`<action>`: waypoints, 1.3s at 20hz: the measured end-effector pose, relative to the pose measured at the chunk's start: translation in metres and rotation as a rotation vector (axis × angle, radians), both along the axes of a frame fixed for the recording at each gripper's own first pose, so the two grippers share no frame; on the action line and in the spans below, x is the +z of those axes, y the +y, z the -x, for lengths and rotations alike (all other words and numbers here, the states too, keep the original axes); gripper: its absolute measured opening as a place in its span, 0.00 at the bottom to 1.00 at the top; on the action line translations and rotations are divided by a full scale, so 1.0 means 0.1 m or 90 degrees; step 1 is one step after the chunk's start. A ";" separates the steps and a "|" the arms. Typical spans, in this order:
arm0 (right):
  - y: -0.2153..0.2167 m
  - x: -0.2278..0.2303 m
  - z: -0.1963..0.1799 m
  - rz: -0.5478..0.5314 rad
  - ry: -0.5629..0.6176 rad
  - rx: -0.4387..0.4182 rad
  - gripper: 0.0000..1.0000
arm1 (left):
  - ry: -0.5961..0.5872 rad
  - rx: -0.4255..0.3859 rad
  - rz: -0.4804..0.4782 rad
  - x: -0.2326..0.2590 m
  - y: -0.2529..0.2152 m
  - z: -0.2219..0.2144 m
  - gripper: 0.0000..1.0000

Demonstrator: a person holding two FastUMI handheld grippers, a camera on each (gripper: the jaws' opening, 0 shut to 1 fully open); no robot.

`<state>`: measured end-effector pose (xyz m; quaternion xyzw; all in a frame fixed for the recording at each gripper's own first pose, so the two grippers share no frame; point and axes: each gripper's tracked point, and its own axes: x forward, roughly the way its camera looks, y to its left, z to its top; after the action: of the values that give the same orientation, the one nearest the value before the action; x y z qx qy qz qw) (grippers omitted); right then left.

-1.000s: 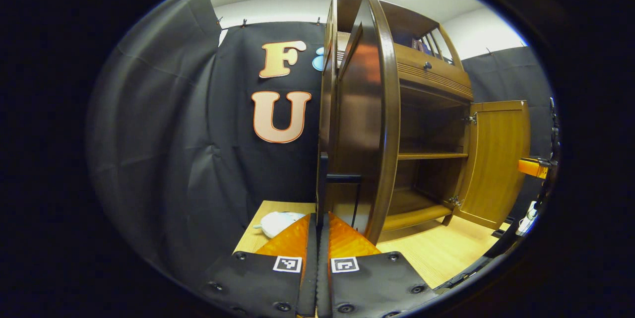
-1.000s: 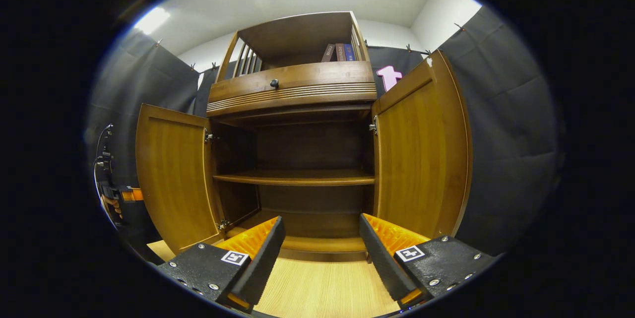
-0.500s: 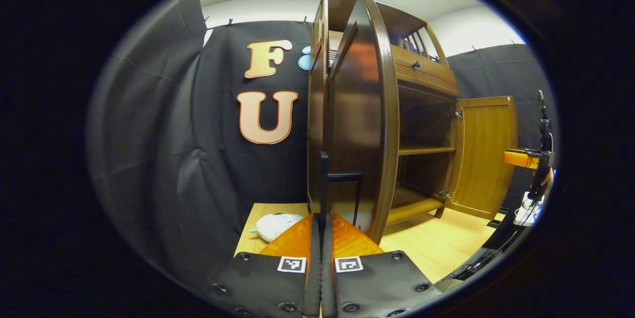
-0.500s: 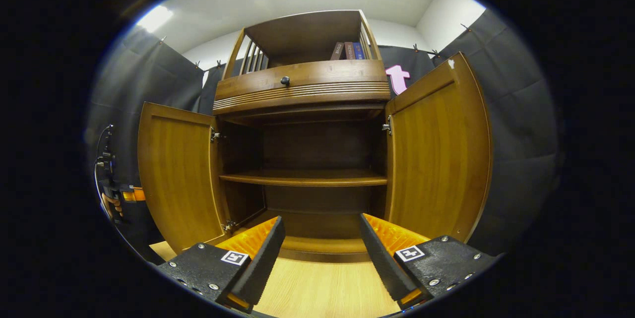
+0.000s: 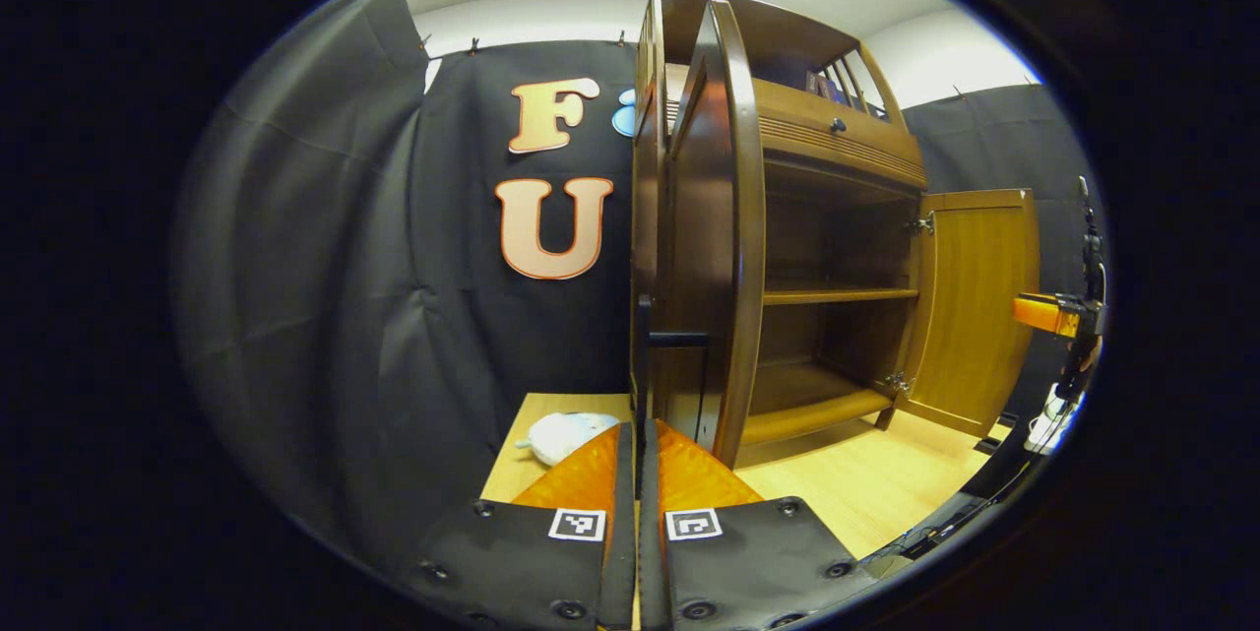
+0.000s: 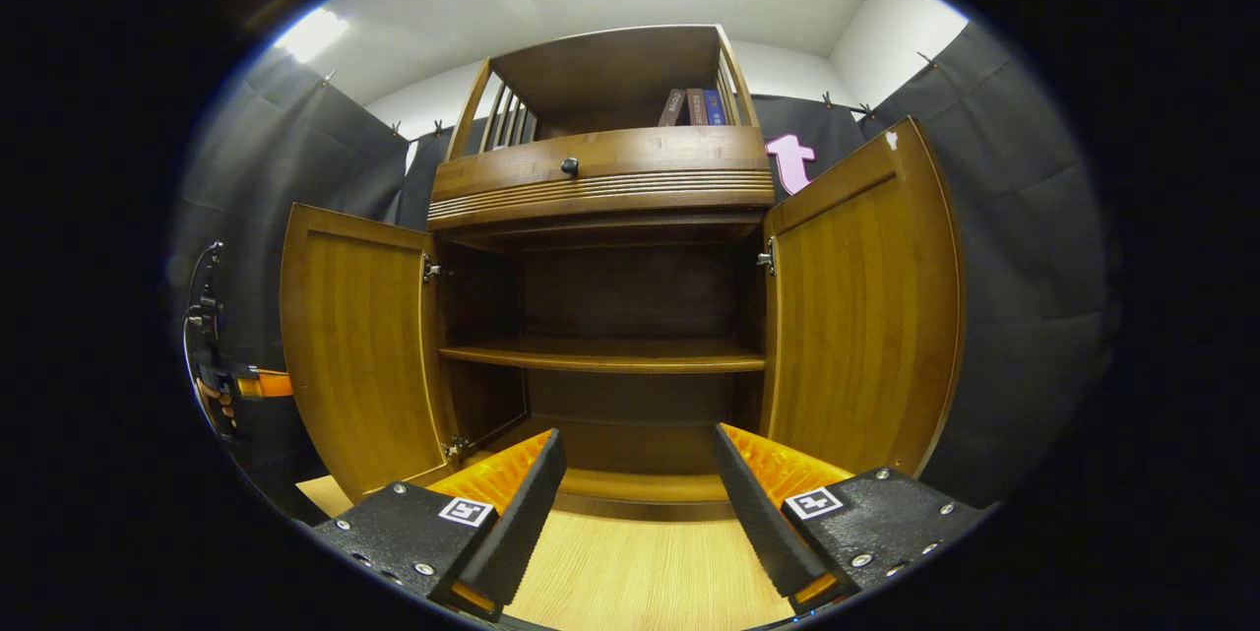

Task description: Open the right door of the double-door shoe cabinet with the right hand, and open the left door with the left hand.

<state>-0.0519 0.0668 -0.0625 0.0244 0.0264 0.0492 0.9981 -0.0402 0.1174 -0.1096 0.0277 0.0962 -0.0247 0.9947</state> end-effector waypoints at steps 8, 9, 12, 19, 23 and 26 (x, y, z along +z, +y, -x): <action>-0.10 0.03 0.05 0.001 0.005 -0.007 0.99 | -0.059 0.095 -0.008 0.52 0.04 0.49 0.31; -0.11 0.05 0.05 0.001 0.005 -0.007 0.92 | -0.065 0.111 -0.012 0.59 0.04 0.54 0.31; -0.16 0.15 0.07 0.004 0.003 -0.009 0.92 | -0.091 0.154 -0.033 0.81 -0.01 0.65 0.60; -0.34 0.53 0.21 0.028 -0.030 -0.025 0.92 | -0.115 0.154 -0.016 1.07 -0.39 0.79 0.81; -0.40 0.64 0.29 0.038 -0.034 -0.024 0.92 | -0.114 0.127 0.006 1.16 -0.59 0.80 0.87; -0.46 0.65 0.31 0.041 -0.035 -0.028 0.92 | -0.121 0.126 -0.007 1.24 -0.66 0.79 0.95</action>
<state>-0.0828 0.0206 0.0025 -0.0085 0.0001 0.0274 0.9996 -0.1193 0.0519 0.0146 0.0254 0.0036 0.0770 0.9967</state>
